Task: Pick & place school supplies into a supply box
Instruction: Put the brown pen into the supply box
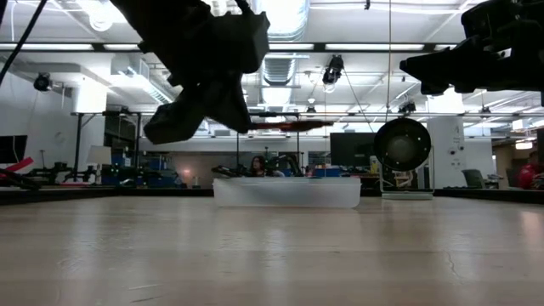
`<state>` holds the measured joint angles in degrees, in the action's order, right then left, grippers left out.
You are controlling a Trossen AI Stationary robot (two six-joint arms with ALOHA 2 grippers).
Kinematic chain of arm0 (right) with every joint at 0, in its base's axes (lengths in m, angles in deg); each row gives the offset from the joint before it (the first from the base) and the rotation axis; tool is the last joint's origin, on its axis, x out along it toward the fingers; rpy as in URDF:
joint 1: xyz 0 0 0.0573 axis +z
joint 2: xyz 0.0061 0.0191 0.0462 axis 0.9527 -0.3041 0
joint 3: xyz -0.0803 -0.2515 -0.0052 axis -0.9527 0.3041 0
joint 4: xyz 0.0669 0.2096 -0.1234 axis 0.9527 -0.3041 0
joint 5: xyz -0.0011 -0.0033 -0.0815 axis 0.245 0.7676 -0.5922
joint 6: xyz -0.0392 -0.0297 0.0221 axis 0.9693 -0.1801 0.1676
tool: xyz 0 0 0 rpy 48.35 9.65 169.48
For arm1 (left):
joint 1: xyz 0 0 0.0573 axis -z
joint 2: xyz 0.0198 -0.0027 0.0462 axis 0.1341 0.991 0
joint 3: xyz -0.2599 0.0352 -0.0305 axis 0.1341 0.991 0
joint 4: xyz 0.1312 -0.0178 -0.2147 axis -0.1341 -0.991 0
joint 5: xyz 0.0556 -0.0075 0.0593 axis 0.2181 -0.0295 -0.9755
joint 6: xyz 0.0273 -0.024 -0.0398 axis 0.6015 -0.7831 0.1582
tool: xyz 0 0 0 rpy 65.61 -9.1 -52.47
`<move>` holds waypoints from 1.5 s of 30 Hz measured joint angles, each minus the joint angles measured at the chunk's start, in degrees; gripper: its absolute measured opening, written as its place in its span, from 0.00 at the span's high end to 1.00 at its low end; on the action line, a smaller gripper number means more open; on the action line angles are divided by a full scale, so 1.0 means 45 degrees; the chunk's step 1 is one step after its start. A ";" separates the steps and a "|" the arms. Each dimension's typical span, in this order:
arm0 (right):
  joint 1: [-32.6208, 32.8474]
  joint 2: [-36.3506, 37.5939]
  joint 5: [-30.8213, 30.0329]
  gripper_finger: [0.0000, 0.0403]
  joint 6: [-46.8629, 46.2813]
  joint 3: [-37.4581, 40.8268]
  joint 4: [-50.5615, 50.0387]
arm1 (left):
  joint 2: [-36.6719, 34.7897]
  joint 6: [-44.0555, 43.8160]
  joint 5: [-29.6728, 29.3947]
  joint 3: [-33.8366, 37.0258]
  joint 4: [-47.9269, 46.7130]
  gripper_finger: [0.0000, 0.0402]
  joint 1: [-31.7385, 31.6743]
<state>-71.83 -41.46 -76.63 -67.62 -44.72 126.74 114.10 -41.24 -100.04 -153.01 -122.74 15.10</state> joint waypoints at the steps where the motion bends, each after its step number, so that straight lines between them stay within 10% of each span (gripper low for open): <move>1: -0.0002 0.0000 0.0000 0.82 0.0004 0.0000 0.0000 | 0.0000 -0.0004 -0.0340 0.0001 0.0010 0.97 0.0000; 45: -0.0003 0.0002 0.0000 0.82 0.0000 0.0000 0.0000 | 0.0112 0.1186 -0.1489 0.0454 0.2424 0.96 -0.2655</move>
<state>-71.84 -41.45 -76.63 -67.62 -44.72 126.74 114.60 -35.90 -106.74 -150.97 -111.83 3.15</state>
